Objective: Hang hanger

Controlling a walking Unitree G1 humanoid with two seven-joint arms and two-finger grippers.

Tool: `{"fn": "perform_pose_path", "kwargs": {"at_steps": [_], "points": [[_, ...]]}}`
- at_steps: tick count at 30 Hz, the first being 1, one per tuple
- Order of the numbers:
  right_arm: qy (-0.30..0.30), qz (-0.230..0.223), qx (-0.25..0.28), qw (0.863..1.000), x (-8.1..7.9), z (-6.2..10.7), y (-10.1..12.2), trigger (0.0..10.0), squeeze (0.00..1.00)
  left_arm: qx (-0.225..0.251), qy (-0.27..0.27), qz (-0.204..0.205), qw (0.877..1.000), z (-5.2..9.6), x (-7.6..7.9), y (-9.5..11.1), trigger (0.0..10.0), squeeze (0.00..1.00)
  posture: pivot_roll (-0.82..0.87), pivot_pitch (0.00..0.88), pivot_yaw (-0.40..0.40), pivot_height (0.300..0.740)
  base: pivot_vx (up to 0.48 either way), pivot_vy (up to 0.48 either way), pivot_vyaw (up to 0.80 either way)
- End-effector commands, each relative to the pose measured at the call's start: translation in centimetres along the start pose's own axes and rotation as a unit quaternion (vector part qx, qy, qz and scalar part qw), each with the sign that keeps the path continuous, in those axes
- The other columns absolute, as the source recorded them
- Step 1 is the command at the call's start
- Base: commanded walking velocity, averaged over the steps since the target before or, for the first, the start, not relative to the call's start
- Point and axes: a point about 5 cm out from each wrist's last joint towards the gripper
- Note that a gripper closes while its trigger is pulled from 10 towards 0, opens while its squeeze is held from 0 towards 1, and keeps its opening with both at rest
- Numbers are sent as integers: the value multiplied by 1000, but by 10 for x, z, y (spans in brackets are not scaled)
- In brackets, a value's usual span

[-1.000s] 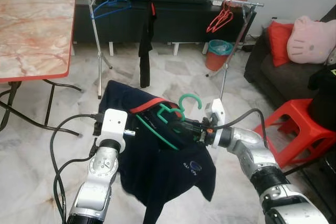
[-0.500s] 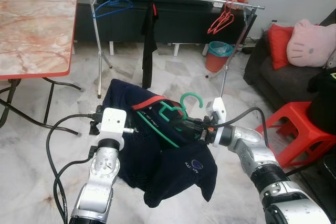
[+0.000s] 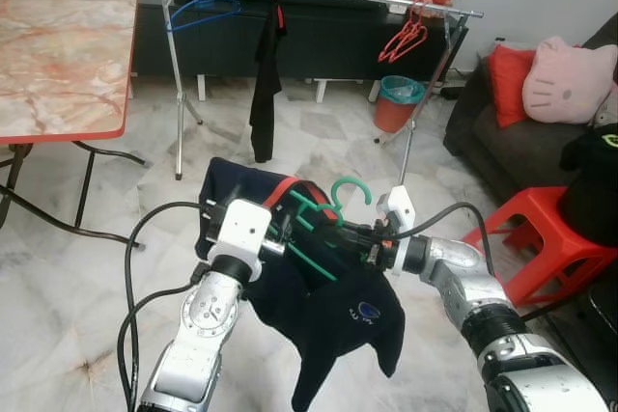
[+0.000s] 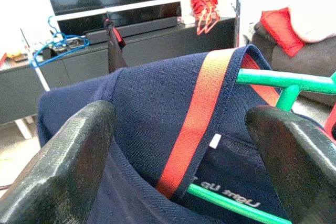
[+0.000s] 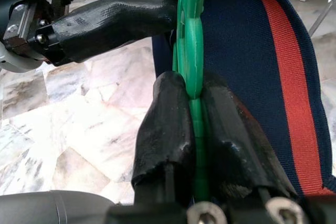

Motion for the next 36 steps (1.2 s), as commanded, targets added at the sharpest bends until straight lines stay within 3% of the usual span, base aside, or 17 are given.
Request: {"fn": "perform_pose_path", "kwargs": {"at_steps": [1, 4, 8, 16, 20, 21, 22, 23, 29, 36], "points": [[-3, 23, 12, 1000, 5, -1, 13, 10000, 0, -2, -12, -9, 1000, 0, 8, 0, 10000, 0, 237, 0, -203, 740, 0, 0, 0], [-3, 24, 11, 1000, 5, -2, 12, 10000, 0, -26, 19, -57, 998, -3, 4, -5, 10000, 0, 236, 0, -203, 740, 0, 0, 0], [-2, 23, 11, 1000, 4, -4, 11, 10000, 0, -45, 59, -76, 994, -6, -3, -9, 10000, 0, 235, 0, -207, 740, 0, 0, 0], [1, 20, 11, 1000, 2, -5, 9, 10000, 0, -47, 82, -80, 992, -8, 2, -7, 10000, 0, 235, 0, -209, 740, 0, 0, 0], [2, 19, 13, 1000, 1, -7, 10, 10000, 0, -48, 138, -76, 986, -10, -2, -5, 10000, 0, 232, 0, -210, 740, 0, 0, 0], [2, 20, 12, 1000, 1, -8, 9, 10000, 0, -53, 149, -79, 984, -10, -5, -6, 8588, 0, 231, 0, -209, 740, 0, 0, 0], [2, 20, 12, 1000, 1, -8, 9, 10000, 0, -54, 156, -79, 983, -10, -6, -6, 8588, 0, 231, 0, -209, 740, 0, 0, 0], [2, 19, 12, 1000, 0, -8, 9, 10000, 0, -55, 168, -82, 981, -10, -10, -6, 0, 0, 231, 0, -210, 740, 0, 0, 0], [5, 18, 10, 1000, -1, -8, 7, 10000, 0, -58, 176, -90, 978, -8, -16, -7, 0, 0, 232, 0, -210, 740, 0, 0, 0], [4, 20, 7, 1000, -1, -8, 6, 10000, 0, -60, 163, -88, 981, -9, -12, -8, 0, 0, 232, 0, -209, 740, 0, 0, 0]]}}
Point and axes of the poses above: a point about 5 cm out from each wrist's last joint towards the gripper, its own z axis pointing back from the gripper into the wrist, its own y axis along the axis of the wrist's last joint, x = y × z, and after that the axes turned 6 degrees about z, right-handed
